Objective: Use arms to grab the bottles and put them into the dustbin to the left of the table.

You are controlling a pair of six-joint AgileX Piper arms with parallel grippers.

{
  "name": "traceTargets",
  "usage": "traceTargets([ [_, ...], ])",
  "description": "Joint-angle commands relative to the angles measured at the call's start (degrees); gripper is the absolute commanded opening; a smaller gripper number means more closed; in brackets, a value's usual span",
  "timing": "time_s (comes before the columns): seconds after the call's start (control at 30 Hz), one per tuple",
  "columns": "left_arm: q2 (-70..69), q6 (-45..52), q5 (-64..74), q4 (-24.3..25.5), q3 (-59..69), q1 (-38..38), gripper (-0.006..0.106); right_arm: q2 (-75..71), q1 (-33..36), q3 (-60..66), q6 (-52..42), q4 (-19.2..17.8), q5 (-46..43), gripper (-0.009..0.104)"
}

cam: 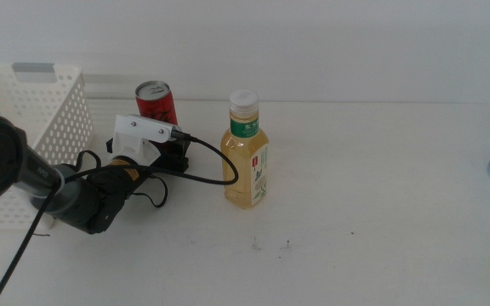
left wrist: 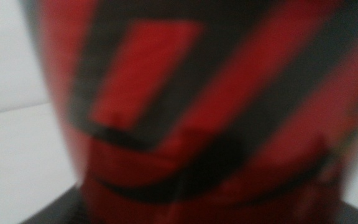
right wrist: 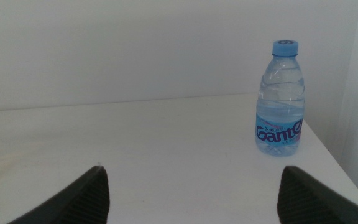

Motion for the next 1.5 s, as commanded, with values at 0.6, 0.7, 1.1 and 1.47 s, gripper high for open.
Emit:
traceTargets([
  [0.6, -42.5, -14.4, 31.5, 4.0, 18.8, -3.5, 0.022, -0.2, 0.1, 0.2, -0.4, -0.7, -0.7, 0.092],
  [0.7, -49.5, -15.0, 38.7, 4.5, 18.8, -4.1, 0.022, -0.2, 0.1, 0.2, -0.4, -0.7, -0.7, 0.092],
  [1.1, -63.2, -14.6, 57.8, 1.4, 14.9, -3.9, 0.022, -0.2, 0.1, 0.2, -0.4, -0.7, -0.7, 0.092],
  [1.47, -53.1, 27.4, 97.0, -33.4, -15.1, 13.2, 0.022, -0.2, 0.1, 0.2, -0.4, -0.7, -0.7, 0.092],
])
